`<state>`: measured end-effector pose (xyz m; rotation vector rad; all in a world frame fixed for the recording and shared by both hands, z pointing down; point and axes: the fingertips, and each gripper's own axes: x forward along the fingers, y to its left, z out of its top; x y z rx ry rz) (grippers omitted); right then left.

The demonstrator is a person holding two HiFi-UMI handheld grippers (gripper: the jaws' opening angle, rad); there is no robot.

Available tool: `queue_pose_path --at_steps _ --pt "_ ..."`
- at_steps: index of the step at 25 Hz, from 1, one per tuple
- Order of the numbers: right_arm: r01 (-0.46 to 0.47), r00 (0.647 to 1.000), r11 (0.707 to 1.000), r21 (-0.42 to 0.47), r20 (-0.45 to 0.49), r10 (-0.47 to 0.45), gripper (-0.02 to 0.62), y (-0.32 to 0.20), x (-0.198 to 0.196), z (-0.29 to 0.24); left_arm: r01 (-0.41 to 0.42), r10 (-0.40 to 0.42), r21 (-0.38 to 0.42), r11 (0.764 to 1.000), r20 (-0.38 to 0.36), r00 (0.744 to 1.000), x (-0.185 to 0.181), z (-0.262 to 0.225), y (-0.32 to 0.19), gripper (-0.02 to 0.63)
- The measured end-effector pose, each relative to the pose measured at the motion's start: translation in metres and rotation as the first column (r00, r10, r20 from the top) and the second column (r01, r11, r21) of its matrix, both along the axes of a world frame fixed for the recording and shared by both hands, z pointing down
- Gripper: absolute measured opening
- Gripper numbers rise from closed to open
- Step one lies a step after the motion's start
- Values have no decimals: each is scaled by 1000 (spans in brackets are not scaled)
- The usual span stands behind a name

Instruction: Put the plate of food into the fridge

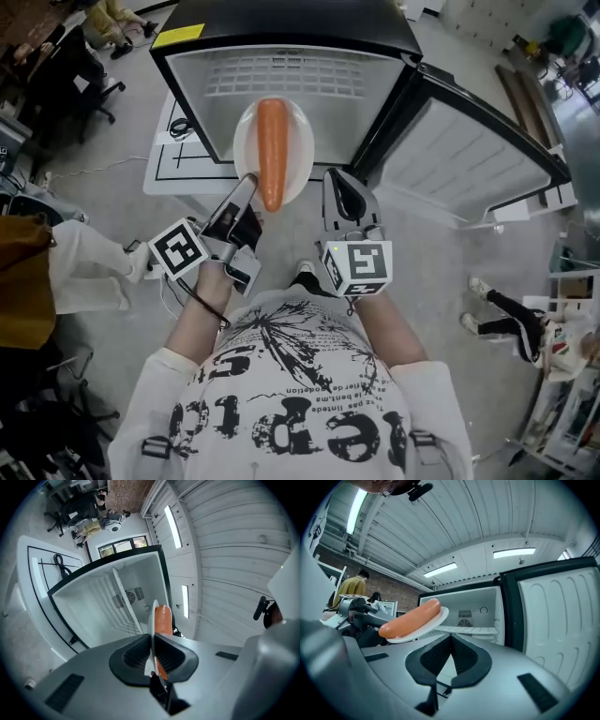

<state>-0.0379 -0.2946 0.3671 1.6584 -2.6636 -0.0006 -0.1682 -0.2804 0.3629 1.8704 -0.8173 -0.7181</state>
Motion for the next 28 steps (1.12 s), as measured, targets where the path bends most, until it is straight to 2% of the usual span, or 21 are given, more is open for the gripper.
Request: queue_pose_path --at_steps 4,9,16,19,28 --pt "32 999 999 -24 39 -31 0 -44 10 -1 47 -47 -18 999 -27 999 5 -1 -35 30" --pt "115 993 993 -26 25 -114 0 -75 8 0 115 -115 -12 993 -22 993 7 -5 -71 31" --pt "138 990 988 -62 43 -136 0 -103 8 6 134 -134 -15 991 0 991 16 -11 -111 31" --pt "133 991 989 -63 41 -131 0 -113 10 7 137 -137 -13 991 7 991 15 -11 -126 32" --pt "57 998 992 -113 30 -54 0 -137 6 17 88 -91 -64 994 -44 995 3 -1 -169 34"
